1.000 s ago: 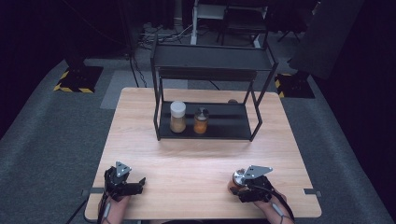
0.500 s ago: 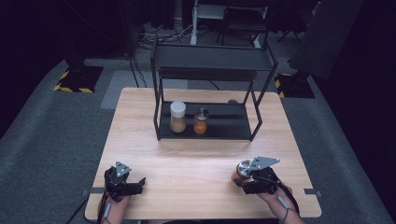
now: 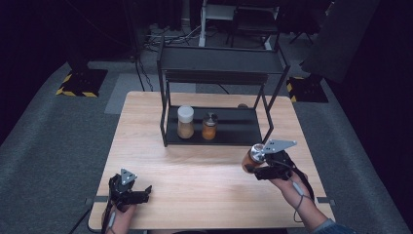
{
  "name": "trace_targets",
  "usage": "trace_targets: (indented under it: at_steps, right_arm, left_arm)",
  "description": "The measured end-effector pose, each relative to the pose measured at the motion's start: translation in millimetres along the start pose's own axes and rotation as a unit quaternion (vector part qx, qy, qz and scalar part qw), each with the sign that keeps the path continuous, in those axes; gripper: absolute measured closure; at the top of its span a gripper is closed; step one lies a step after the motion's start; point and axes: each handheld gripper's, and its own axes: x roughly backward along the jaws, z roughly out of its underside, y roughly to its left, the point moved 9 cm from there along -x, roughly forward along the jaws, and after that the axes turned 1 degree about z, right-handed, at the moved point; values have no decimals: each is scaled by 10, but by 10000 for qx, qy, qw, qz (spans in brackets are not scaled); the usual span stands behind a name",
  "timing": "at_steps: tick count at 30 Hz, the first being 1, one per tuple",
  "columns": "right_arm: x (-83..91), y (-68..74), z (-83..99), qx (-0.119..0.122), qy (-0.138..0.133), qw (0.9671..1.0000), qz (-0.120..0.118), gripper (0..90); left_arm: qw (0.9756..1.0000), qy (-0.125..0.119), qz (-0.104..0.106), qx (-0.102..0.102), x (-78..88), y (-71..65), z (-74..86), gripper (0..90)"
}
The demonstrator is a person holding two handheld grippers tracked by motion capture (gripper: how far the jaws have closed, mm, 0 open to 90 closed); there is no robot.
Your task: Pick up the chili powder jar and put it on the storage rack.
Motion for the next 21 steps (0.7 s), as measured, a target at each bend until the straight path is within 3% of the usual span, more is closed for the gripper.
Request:
trace_targets:
  at_steps: [10, 21]
  right_arm:
    - [-35, -247, -487, 46, -48, 9999, 151, 295]
    - [-347, -613, -899, -154, -28, 9991, 385, 295]
  left_arm:
    - [10000, 0, 1, 0, 0, 0, 0, 30]
    - [10000, 0, 0, 0, 0, 0, 0, 31]
